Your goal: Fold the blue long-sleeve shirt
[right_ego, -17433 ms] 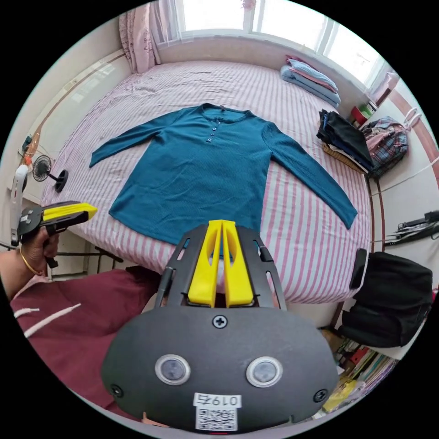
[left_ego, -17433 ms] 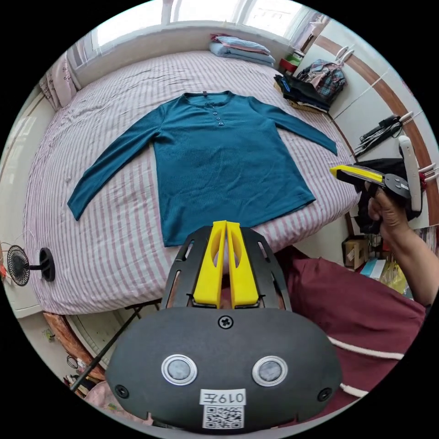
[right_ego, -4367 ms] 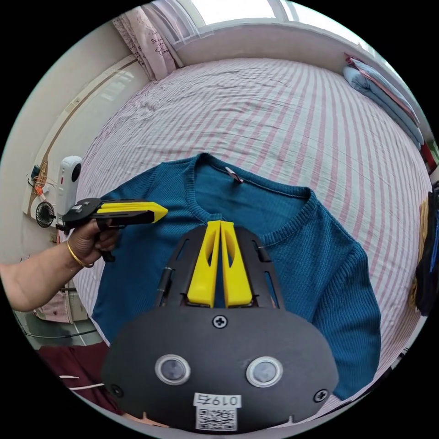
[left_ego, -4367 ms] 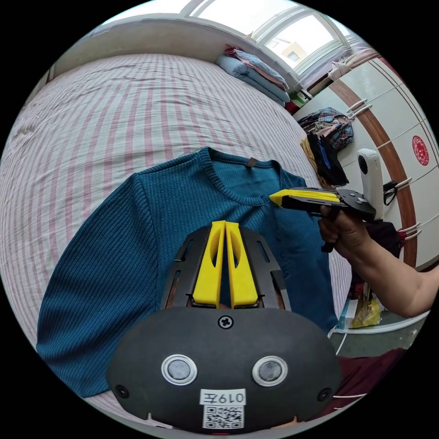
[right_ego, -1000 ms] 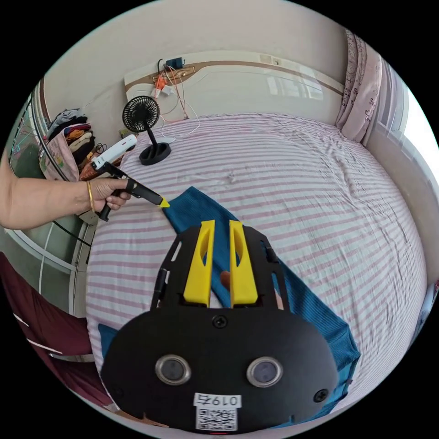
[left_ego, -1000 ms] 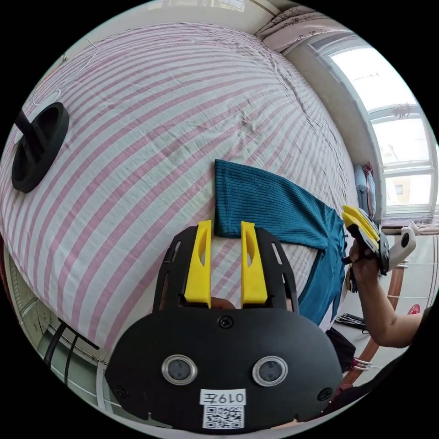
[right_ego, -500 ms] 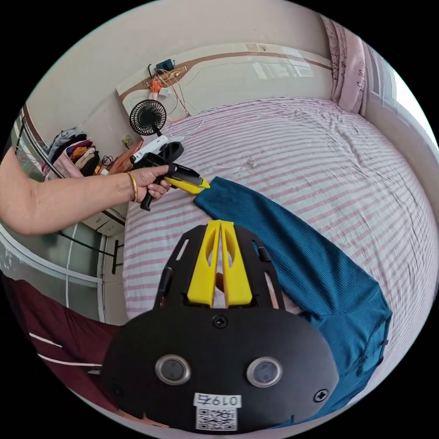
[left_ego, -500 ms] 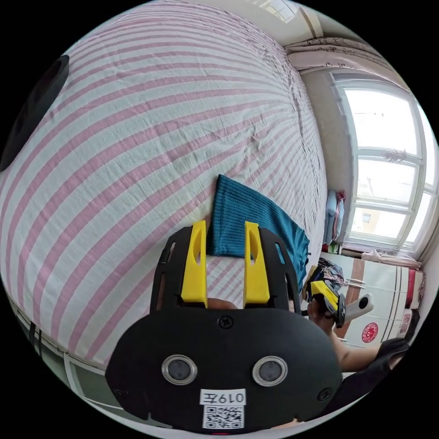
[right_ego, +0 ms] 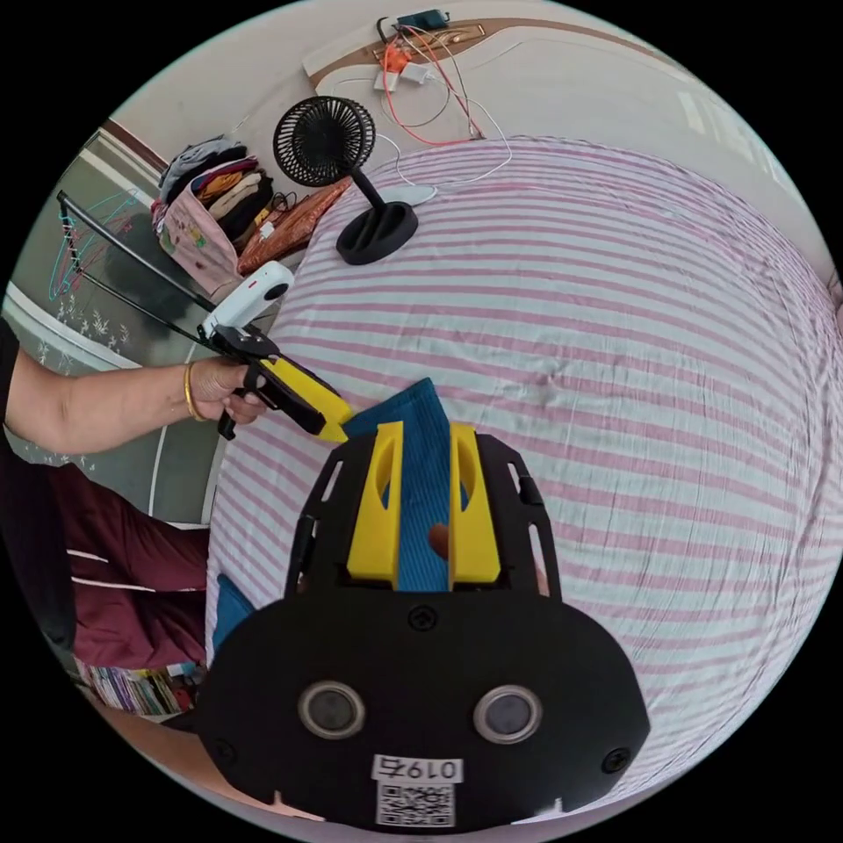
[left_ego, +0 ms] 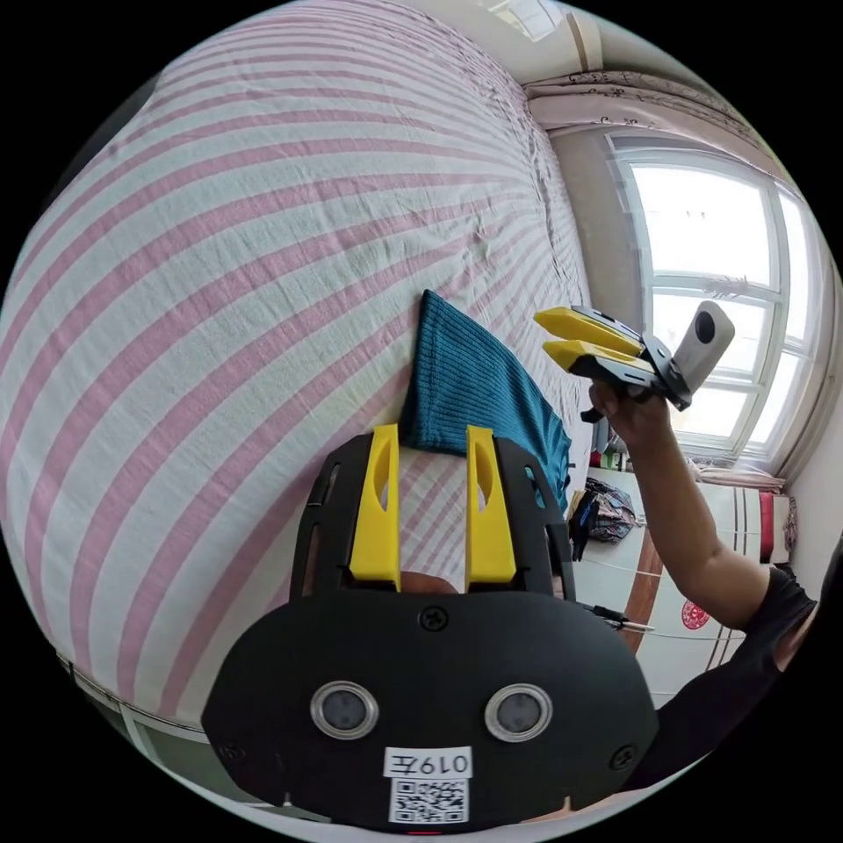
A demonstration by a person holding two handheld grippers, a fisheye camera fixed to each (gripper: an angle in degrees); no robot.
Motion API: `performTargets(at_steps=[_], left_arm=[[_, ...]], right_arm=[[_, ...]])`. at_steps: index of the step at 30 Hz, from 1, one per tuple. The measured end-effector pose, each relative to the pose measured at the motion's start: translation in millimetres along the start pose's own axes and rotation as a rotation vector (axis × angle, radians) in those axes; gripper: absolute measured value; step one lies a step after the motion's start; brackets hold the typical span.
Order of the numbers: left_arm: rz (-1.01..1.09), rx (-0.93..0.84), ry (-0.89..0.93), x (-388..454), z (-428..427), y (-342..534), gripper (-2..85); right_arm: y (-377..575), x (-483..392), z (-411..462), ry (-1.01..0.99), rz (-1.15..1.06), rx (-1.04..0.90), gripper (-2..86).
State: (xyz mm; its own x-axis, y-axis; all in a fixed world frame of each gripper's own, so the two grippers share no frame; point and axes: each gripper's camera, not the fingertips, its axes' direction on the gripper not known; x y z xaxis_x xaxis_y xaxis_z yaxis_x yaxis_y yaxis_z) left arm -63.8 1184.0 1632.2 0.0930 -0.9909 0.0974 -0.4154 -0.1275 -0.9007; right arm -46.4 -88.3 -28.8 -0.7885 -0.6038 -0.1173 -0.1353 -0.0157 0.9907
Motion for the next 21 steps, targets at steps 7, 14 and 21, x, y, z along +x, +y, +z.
performTargets(at_steps=[7, 14, 21], left_arm=[[0.057, 0.002, 0.0, 0, -10, -23, 10.2], [0.168, 0.107, -0.088, 18, -28, -61, 9.2], [0.4, -0.059, -0.184, 52, -9, -119, 8.7]], right_arm=[[-45, -11, 51, -0.025, -0.083, -0.166, 6.8], [-17, -119, 59, 0.328, -0.039, 0.159, 7.4], [-6, -264, 174, 0.839, -0.179, -0.017, 8.3]])
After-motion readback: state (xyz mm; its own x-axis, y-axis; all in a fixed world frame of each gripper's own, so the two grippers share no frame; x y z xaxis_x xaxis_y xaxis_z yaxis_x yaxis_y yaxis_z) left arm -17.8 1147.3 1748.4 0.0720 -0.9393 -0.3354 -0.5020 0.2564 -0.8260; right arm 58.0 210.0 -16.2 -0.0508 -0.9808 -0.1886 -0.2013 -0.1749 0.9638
